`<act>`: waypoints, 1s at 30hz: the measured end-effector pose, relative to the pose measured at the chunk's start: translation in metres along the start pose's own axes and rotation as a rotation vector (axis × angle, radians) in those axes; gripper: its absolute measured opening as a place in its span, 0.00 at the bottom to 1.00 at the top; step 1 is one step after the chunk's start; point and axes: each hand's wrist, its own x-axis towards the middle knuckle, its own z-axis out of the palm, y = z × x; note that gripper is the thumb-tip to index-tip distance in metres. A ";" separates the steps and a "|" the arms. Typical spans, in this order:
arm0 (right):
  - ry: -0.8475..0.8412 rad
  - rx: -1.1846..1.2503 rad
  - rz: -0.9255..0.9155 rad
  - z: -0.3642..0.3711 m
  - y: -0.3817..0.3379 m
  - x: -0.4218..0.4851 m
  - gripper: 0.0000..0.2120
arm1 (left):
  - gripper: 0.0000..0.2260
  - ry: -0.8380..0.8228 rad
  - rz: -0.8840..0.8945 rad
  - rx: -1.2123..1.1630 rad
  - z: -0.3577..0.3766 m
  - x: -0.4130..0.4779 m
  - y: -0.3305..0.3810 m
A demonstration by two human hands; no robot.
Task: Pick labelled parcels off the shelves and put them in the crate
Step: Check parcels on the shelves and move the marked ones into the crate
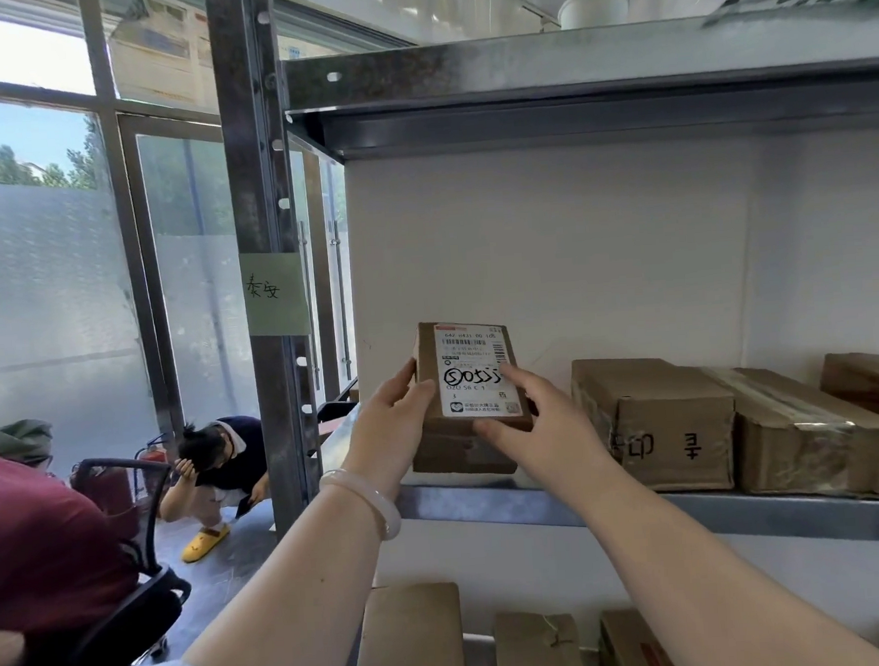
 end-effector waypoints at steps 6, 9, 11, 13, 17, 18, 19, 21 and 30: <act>0.022 -0.007 0.033 0.008 -0.003 0.009 0.28 | 0.18 -0.022 0.095 0.350 -0.006 0.008 -0.001; 0.001 -0.022 0.057 0.011 -0.004 0.016 0.27 | 0.22 -0.033 0.068 0.448 -0.008 0.016 -0.003; -0.031 -0.040 0.067 0.013 -0.004 0.019 0.27 | 0.23 -0.038 0.040 0.486 -0.010 0.022 -0.004; -0.076 -0.098 0.052 0.014 -0.005 0.020 0.27 | 0.23 -0.039 0.010 0.513 -0.012 0.028 -0.007; -0.098 -0.204 -0.036 0.005 -0.010 0.014 0.28 | 0.24 -0.057 -0.017 0.534 -0.014 0.038 -0.009; -0.083 -0.228 -0.077 0.000 -0.012 0.013 0.27 | 0.23 -0.061 -0.020 0.532 -0.013 0.038 -0.008; -0.060 -0.250 -0.123 -0.006 -0.016 0.012 0.27 | 0.23 -0.061 -0.019 0.536 -0.013 0.038 -0.006; 0.002 -0.286 -0.202 -0.023 -0.025 0.009 0.26 | 0.24 -0.010 0.023 0.617 -0.009 0.035 0.000; 0.275 -0.322 -0.131 -0.113 -0.013 0.003 0.21 | 0.24 -0.114 0.452 0.686 0.096 -0.014 0.051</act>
